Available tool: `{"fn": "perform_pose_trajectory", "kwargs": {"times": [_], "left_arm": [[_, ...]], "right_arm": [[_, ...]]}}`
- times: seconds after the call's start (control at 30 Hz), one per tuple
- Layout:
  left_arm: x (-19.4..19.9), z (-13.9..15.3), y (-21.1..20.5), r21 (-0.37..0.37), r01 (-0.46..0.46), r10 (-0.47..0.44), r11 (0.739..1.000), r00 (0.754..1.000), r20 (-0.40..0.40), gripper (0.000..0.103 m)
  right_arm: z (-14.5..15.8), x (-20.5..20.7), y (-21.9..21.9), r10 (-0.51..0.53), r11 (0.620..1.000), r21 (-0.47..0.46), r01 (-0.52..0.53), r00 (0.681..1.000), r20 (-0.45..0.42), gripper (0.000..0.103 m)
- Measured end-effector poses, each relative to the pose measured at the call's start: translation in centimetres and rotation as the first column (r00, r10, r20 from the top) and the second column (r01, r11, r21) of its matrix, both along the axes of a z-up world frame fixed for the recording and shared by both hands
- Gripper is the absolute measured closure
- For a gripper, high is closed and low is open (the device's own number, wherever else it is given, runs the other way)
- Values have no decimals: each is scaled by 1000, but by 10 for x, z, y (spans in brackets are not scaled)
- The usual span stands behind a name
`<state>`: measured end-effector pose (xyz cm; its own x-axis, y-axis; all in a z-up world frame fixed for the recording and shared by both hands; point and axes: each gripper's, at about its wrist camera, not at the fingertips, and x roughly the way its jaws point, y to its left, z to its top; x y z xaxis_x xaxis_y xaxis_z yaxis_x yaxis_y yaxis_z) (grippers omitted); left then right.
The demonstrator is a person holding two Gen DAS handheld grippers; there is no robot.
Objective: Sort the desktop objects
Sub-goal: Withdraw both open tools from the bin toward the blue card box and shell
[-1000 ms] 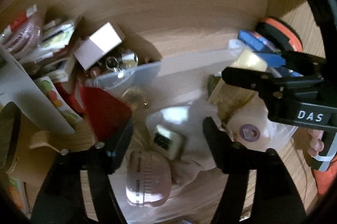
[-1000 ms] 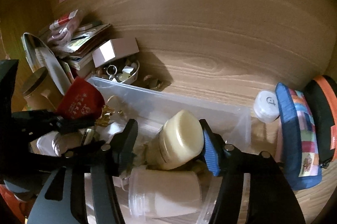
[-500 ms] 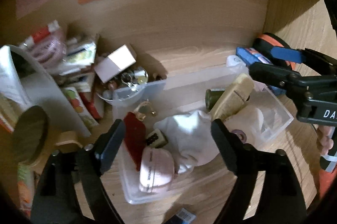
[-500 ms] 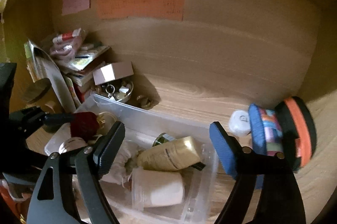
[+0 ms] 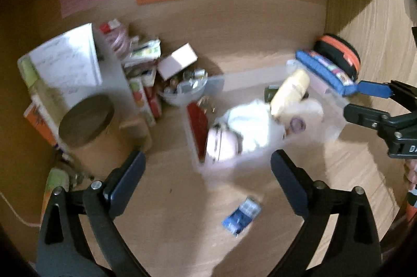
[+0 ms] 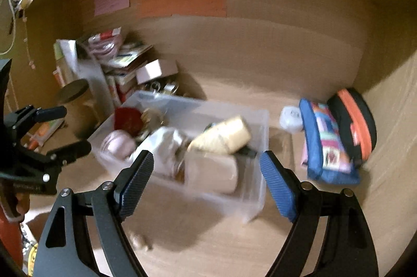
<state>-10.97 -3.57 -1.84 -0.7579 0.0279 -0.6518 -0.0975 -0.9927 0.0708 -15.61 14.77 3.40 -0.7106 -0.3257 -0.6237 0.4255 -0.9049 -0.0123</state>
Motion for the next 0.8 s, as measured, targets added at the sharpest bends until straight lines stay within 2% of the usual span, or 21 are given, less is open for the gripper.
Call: {"fn": "perform_pose_trajectory", "kwargs": {"times": [0.17, 0.4, 0.57, 0.7, 0.8], "left_arm": [[12, -26, -3, -1, 2, -2, 1000, 998, 61, 5], [15, -62, -5, 16, 20, -22, 1000, 986, 164, 5], [15, -74, 0, 4, 15, -16, 1000, 981, 192, 5], [13, -77, 2, 3, 21, -22, 1000, 981, 195, 5], [13, -79, 6, -6, 37, -35, 999, 979, 200, 5]], "right_arm": [[-22, 19, 0, 27, 1000, -6, -27, 999, 47, 21], [-61, 34, -9, 69, 996, 53, -76, 989, 128, 21], [-84, 43, -24, 116, 986, 103, -134, 979, 169, 23], [-91, 49, -35, 157, 976, 123, -180, 972, 172, 24], [-95, 50, -40, 187, 969, 126, -211, 965, 184, 32]]}}
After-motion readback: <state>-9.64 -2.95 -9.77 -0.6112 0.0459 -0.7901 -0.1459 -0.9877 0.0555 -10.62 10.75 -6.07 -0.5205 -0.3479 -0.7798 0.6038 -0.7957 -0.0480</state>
